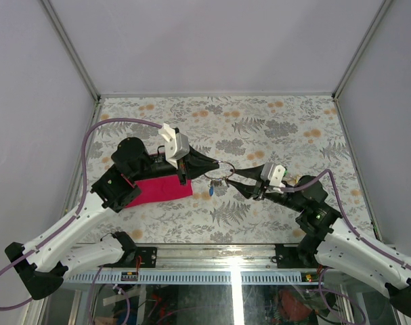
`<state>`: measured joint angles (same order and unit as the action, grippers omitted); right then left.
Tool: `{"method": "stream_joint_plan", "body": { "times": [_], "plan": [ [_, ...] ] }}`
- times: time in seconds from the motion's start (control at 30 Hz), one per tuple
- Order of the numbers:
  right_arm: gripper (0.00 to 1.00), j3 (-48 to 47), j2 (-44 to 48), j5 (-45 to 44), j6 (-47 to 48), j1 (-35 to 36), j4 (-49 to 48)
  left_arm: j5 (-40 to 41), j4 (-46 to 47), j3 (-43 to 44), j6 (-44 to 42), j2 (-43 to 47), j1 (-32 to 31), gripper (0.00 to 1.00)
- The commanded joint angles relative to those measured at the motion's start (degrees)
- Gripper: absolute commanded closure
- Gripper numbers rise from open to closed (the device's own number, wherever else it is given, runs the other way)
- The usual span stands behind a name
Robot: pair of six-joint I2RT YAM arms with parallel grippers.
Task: Put the keys on the keyring
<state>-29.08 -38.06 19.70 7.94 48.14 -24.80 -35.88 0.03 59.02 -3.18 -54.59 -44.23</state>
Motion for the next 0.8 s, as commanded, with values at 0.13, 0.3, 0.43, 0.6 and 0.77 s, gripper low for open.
{"method": "stream_joint_plan", "body": {
  "times": [0.13,0.3,0.43,0.6,0.77],
  "plan": [
    [0.59,-2.47,-0.51,0.19,-1.41,0.02,-6.18,-0.40,4.15,0.49,0.65,0.02,0.08,1.00],
    [0.59,-2.32,-1.16,-0.10,-1.84,0.02,-7.31,-0.65,4.36,0.48,0.92,-0.15,0.08,1.00],
    [0.59,-2.02,-1.55,-0.89,-2.40,0.02,-8.54,-0.54,4.34,0.47,0.96,-0.04,0.11,1.00],
    [0.67,-1.52,-1.48,-2.01,-2.19,0.02,-8.69,-0.31,4.29,0.39,0.91,0.09,0.11,1.00],
    [0.70,-1.24,-0.51,-3.71,-1.39,0.02,-8.20,-0.33,4.01,0.39,0.82,0.09,0.11,1.00]
  ]
}}
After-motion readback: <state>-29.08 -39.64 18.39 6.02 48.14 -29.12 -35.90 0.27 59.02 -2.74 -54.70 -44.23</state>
